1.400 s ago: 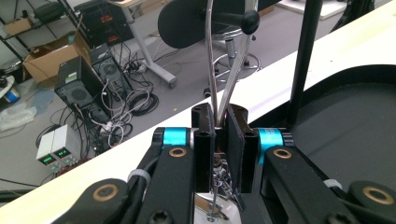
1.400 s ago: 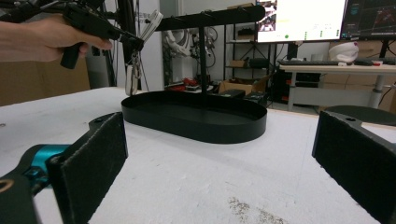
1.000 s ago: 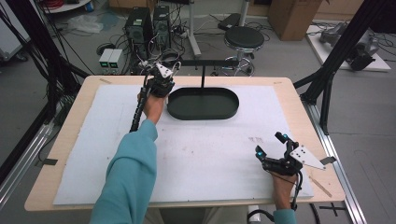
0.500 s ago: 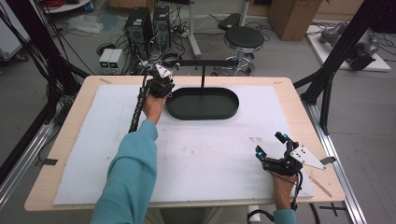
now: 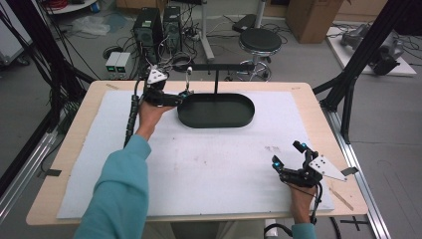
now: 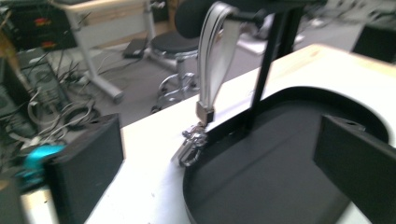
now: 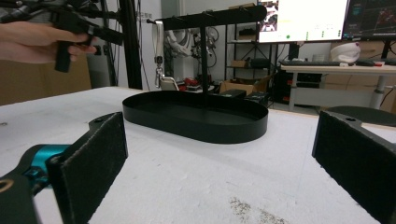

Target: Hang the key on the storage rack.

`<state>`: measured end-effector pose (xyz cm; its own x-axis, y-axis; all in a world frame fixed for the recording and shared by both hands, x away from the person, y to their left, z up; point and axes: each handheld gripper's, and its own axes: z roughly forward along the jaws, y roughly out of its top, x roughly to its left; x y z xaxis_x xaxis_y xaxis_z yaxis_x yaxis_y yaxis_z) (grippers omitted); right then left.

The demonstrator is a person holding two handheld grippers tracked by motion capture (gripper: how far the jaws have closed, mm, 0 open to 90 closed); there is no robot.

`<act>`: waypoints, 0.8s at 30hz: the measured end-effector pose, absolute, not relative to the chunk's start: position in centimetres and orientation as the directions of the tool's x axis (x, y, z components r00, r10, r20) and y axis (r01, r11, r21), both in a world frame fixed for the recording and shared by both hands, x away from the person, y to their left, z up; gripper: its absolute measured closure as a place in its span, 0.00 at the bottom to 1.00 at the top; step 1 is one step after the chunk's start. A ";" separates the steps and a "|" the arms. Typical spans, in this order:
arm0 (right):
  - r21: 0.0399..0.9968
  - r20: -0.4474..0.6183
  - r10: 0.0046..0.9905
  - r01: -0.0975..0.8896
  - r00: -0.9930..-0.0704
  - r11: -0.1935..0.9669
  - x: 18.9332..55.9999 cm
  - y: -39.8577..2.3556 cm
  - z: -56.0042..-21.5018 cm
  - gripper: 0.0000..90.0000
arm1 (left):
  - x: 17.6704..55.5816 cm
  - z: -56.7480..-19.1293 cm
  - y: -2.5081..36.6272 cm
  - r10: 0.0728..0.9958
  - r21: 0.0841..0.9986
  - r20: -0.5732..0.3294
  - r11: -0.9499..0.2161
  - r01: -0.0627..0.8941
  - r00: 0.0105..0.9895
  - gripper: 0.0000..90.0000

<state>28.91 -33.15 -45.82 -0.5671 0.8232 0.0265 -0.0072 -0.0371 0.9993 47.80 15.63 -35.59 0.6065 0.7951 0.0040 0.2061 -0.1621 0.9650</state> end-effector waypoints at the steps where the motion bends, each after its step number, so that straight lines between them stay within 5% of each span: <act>1: 0.999 0.036 0.820 0.003 -0.571 -0.042 28.8 -33.1 -45.8 0.03 | 47.2 -35.4 16.3 0.780 0.969 0.005 -0.157 0.189 0.625 0.02; 10: 0.999 0.030 0.822 0.002 -0.569 -0.034 28.8 -33.1 -45.8 0.03 | 41.6 -36.3 21.8 0.700 0.981 0.018 -0.151 0.123 0.714 0.02; 24: 0.999 0.027 0.825 0.000 -0.565 -0.033 28.8 -33.1 -45.8 0.03 | 32.5 -40.7 26.8 0.710 0.996 -0.009 -0.055 0.069 0.704 0.02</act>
<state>28.81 -33.06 -45.82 -0.5651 0.8246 0.0270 0.0001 -0.0326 0.9995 32.53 26.77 -40.66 0.7038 0.7103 -0.0094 0.0686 -0.0547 0.9961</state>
